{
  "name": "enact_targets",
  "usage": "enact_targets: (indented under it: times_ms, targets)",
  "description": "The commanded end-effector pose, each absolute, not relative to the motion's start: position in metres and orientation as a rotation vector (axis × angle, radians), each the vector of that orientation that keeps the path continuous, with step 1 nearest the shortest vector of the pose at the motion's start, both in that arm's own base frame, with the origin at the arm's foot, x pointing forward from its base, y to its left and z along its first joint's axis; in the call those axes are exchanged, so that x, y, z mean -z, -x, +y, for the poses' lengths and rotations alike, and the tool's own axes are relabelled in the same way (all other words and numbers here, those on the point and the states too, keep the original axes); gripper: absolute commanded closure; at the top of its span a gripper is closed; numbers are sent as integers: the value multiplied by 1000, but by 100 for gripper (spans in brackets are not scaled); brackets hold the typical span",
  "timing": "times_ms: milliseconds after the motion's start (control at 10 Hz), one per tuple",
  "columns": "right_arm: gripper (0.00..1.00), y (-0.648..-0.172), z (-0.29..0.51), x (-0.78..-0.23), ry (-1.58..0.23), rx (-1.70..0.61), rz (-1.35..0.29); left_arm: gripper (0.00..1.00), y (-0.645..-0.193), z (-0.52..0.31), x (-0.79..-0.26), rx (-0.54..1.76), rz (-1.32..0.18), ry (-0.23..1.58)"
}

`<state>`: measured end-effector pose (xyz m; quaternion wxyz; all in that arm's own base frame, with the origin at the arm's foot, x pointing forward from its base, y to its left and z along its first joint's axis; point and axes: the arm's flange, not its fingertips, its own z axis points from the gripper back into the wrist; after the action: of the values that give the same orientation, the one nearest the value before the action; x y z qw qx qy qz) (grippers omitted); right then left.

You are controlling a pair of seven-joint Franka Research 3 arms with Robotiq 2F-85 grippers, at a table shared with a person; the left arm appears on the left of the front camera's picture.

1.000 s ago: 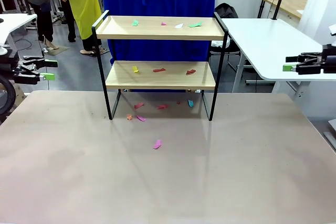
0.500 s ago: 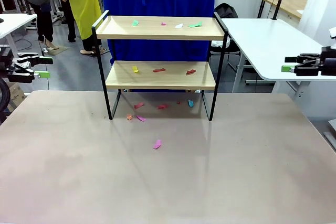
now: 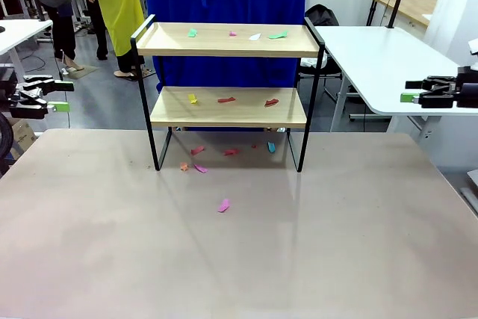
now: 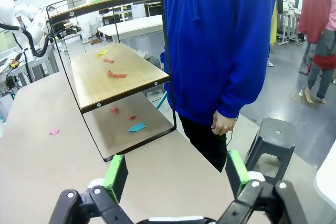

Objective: Clean the shelf.
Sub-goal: Pick up the Duster handed by the human.

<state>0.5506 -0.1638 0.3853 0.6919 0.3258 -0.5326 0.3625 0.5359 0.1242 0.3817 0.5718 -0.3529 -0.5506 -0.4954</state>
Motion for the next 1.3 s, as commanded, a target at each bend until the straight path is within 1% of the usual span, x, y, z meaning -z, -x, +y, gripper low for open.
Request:
enact_targets:
  times_ms: [0, 1200]
  targets:
    - [0, -551, -163, -386, -728, -810, -1193, 0, -536, 124, -382, 1160, -1286, 827]
    - [0, -551, -163, -386, -728, -810, -1193, 0, -536, 124, -382, 1160, -1286, 827]
